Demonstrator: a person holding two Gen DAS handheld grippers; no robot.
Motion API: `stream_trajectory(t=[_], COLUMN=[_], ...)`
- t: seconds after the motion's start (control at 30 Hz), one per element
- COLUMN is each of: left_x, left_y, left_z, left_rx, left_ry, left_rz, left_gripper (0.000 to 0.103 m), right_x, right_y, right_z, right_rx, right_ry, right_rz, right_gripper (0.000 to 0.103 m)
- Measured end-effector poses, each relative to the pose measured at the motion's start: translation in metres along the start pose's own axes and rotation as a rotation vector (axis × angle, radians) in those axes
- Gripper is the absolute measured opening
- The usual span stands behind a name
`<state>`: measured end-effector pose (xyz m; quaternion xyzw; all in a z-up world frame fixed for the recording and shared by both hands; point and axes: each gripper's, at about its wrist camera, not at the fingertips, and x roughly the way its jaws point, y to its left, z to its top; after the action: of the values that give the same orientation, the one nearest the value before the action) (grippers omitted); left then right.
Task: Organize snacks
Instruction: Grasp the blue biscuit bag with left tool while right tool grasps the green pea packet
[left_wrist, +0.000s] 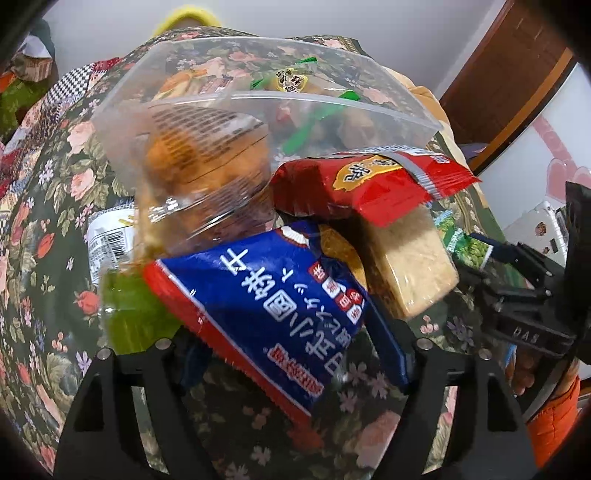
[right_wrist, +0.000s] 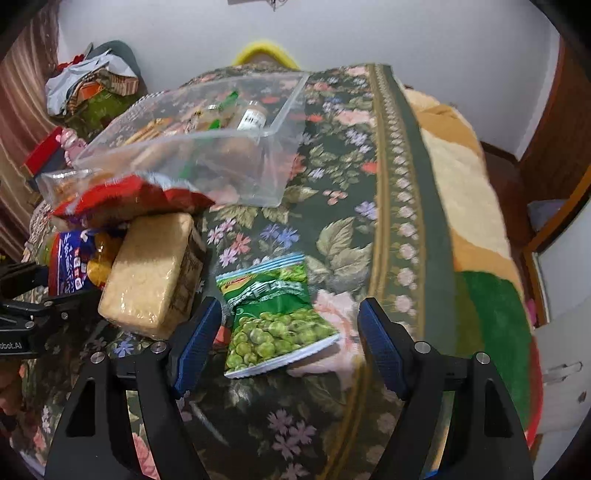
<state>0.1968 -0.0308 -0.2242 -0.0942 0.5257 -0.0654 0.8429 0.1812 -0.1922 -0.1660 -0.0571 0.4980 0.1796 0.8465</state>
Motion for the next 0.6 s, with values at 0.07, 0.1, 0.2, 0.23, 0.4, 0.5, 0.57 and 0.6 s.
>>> stream_trajectory(t=[0.07, 0.1, 0.2, 0.23, 0.4, 0.5, 0.57, 0.6], left_x=[0.005, 0.006, 0.007, 0.007, -0.004, -0.013, -0.022, -0.026], left_y=[-0.003, -0.003, -0.002, -0.001, -0.003, -0.005, -0.006, -0.006], left_z=[0.001, 0.002, 0.004, 0.004, -0.001, -0.004, -0.006, -0.008], left_rx=[0.018, 0.018, 0.013, 0.014, 0.040, 0.059, 0.071, 0.073], left_ry=[0.001, 0.002, -0.015, -0.020, -0.054, -0.074, -0.094, -0.101], left_rz=[0.011, 0.012, 0.006, 0.003, -0.006, -0.012, -0.007, -0.007], left_gripper=[0.077, 0.077, 0.077, 0.074, 0.061, 0.060, 0.059, 0.059], right_x=[0.004, 0.004, 0.002, 0.001, -0.006, -0.009, -0.016, -0.019], right_y=[0.002, 0.004, 0.007, 0.007, 0.010, 0.012, 0.012, 0.013], right_z=[-0.002, -0.004, -0.006, -0.006, -0.012, -0.012, -0.013, -0.011], right_rx=[-0.004, -0.016, -0.034, -0.034, -0.028, -0.024, -0.022, -0.022], right_ry=[0.004, -0.001, -0.012, -0.014, -0.027, -0.033, -0.047, -0.053], right_rz=[-0.002, -0.012, -0.035, -0.031, -0.035, -0.033, -0.038, -0.040], right_gripper=[0.074, 0.074, 0.055, 0.053, 0.051, 0.049, 0.049, 0.049])
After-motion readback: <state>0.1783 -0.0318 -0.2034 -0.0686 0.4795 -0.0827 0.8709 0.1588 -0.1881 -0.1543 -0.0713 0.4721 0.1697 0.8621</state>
